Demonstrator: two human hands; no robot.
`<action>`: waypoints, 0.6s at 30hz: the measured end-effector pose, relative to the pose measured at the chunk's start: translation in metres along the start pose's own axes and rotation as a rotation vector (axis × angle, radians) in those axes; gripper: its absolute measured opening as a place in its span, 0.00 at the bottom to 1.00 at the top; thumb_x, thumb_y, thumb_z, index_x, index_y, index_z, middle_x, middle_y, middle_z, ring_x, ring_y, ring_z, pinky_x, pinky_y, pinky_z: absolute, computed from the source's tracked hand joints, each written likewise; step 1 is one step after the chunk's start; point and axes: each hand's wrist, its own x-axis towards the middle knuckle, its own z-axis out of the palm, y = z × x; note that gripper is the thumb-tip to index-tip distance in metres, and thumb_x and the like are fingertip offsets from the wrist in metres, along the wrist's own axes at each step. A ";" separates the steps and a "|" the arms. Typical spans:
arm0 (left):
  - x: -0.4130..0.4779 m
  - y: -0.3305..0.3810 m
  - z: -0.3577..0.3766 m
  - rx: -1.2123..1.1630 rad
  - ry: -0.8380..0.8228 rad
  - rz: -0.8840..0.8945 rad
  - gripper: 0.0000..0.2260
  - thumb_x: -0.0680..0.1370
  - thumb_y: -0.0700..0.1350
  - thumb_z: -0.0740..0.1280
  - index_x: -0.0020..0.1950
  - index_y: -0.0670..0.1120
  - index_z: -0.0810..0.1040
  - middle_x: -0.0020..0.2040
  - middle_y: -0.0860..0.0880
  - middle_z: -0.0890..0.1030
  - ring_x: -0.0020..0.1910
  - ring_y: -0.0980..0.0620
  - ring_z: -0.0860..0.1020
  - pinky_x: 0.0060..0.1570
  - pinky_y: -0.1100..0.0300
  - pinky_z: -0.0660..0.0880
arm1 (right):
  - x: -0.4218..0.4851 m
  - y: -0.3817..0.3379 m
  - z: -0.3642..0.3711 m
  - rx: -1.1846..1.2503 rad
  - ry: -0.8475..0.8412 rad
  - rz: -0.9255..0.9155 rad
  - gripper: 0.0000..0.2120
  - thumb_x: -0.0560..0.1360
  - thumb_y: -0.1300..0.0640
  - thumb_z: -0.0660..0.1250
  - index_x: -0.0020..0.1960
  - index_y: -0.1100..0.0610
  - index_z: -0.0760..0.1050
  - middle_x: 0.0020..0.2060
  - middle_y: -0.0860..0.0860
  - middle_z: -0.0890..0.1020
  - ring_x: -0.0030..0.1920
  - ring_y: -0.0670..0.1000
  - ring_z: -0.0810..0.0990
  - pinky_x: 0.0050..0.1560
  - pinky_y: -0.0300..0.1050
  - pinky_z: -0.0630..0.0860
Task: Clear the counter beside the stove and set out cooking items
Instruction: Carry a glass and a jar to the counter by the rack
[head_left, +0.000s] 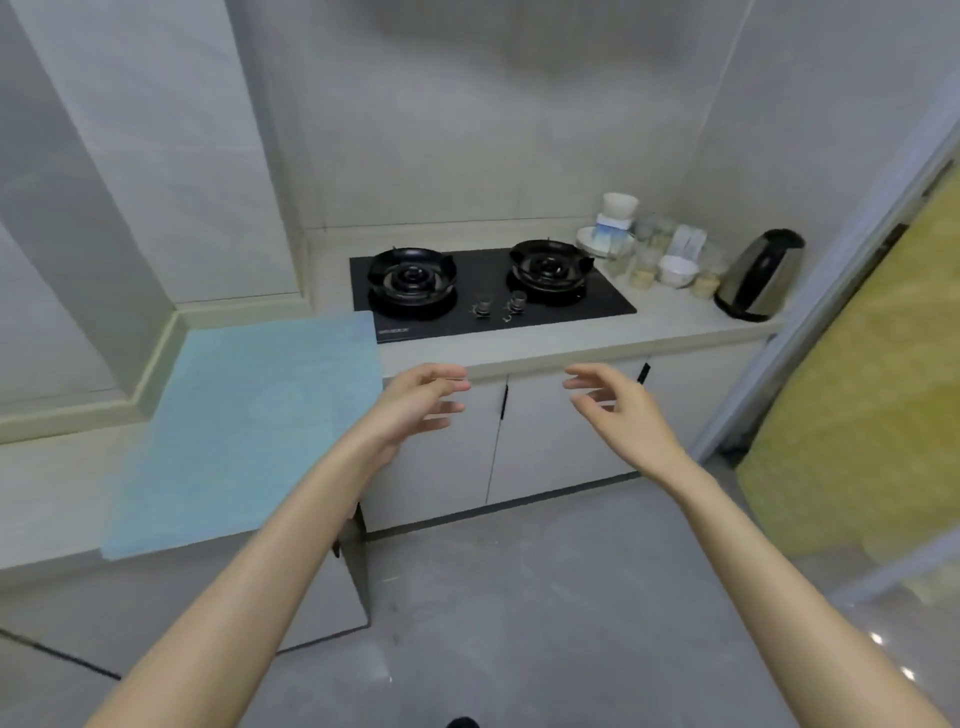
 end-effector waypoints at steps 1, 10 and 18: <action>0.013 0.005 0.004 0.011 -0.017 0.006 0.07 0.78 0.43 0.66 0.55 0.51 0.79 0.56 0.53 0.82 0.48 0.54 0.82 0.52 0.60 0.78 | 0.007 0.003 -0.005 -0.006 0.013 0.009 0.13 0.78 0.60 0.63 0.61 0.49 0.75 0.52 0.44 0.81 0.51 0.37 0.77 0.51 0.32 0.71; 0.170 0.059 0.077 0.092 -0.205 0.083 0.09 0.78 0.45 0.67 0.58 0.50 0.79 0.56 0.53 0.82 0.52 0.53 0.82 0.56 0.56 0.78 | 0.107 0.057 -0.076 -0.020 0.230 0.146 0.14 0.78 0.59 0.63 0.62 0.48 0.74 0.54 0.45 0.81 0.51 0.38 0.77 0.54 0.35 0.73; 0.290 0.086 0.151 0.078 -0.246 0.178 0.09 0.79 0.44 0.64 0.58 0.51 0.78 0.54 0.55 0.82 0.52 0.55 0.81 0.57 0.56 0.77 | 0.201 0.128 -0.126 -0.034 0.329 0.185 0.15 0.78 0.60 0.64 0.63 0.48 0.74 0.54 0.43 0.80 0.52 0.45 0.78 0.57 0.44 0.74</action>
